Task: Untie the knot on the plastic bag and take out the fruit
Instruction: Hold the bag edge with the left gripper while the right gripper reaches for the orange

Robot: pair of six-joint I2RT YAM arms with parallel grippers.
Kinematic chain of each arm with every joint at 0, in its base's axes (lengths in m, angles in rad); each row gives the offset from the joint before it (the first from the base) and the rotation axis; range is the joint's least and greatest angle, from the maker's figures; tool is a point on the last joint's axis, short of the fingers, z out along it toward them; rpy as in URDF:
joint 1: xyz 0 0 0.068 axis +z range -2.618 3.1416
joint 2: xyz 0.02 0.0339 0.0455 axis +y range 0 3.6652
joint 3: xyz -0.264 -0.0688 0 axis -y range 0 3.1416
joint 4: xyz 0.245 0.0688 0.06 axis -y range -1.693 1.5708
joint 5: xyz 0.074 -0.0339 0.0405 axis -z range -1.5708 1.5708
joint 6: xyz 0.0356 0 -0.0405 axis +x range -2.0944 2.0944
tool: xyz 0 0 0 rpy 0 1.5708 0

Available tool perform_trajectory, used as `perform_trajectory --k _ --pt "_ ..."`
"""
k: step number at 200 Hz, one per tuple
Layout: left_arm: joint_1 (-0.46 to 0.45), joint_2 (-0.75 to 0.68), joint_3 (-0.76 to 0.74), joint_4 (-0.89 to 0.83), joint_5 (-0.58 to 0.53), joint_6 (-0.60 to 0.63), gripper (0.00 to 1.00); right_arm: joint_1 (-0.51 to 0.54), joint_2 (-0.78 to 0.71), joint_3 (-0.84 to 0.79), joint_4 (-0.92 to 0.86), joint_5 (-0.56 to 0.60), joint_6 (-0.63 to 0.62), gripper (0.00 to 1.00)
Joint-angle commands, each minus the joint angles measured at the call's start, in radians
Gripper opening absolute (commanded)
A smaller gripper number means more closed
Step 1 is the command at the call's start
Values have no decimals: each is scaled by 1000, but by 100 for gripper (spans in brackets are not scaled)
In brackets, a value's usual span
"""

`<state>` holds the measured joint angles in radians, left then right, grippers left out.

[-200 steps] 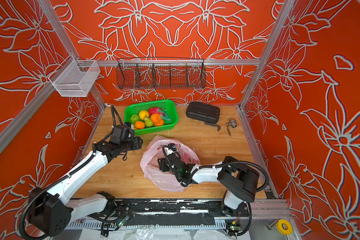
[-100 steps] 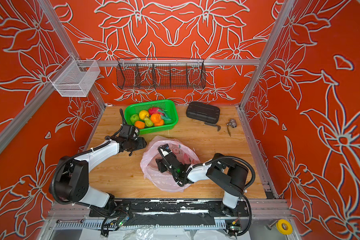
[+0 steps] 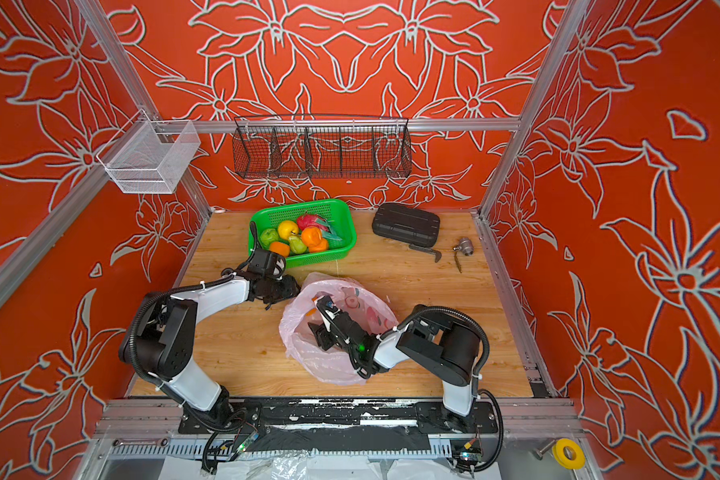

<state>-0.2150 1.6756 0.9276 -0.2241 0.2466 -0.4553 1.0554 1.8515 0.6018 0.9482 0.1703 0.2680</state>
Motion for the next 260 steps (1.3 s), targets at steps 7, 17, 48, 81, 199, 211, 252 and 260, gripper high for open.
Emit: perform_trajectory --k 7,17,48,81,199,211,252,260 --pt "-4 18 -7 17 43 -5 43 5 51 -18 159 -3 -83 62" --pt "-8 16 -13 19 45 -5 40 4 60 -8 152 3 -85 64" --pt "-16 14 -19 9 52 1 33 5 63 47 43 29 -86 76" --pt "-36 15 -16 6 73 6 22 5 70 92 -35 72 -99 85" --pt "-101 -19 -7 -20 51 8 0 3 137 153 -51 138 -101 61" --pt "-102 -18 -8 -18 51 6 0 3 132 144 -43 132 -97 57" --pt "-101 -16 13 -38 19 15 0 3 84 92 -6 103 -74 53" --pt "-101 -14 20 -45 10 21 0 3 71 81 -5 97 -71 53"
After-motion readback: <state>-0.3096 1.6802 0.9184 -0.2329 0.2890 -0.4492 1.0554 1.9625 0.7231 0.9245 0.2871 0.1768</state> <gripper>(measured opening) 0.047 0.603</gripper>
